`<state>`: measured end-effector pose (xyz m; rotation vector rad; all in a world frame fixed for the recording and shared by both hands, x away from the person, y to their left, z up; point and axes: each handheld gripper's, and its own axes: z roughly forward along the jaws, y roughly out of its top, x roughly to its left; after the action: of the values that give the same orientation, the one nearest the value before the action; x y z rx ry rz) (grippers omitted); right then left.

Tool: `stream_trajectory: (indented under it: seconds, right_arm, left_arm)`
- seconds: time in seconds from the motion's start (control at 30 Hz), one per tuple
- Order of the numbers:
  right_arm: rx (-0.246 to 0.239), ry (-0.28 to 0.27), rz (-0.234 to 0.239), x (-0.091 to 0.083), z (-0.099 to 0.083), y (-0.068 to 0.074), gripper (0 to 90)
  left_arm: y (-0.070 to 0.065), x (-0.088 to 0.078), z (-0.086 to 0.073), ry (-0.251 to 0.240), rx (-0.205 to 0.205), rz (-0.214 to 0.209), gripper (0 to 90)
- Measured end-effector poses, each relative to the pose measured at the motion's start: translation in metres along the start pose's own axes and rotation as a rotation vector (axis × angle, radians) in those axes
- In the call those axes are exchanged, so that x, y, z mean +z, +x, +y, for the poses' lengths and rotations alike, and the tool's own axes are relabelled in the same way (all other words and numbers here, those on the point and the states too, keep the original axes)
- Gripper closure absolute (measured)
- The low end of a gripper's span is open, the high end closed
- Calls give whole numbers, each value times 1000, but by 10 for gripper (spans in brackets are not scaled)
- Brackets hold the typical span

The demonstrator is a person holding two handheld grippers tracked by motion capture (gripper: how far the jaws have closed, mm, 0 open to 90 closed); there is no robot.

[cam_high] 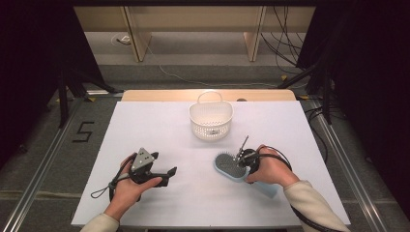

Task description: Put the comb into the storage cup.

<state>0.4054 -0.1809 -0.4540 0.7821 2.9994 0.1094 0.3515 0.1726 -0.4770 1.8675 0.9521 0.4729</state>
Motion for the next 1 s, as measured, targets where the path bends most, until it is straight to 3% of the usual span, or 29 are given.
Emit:
stream_trajectory:
  seconds: [1.0]
  right_arm:
    - [-12, -54, -3, -1, -8, 1, 709]
  left_arm:
    - [0, 0, 0, -1, -1, -1, 106]
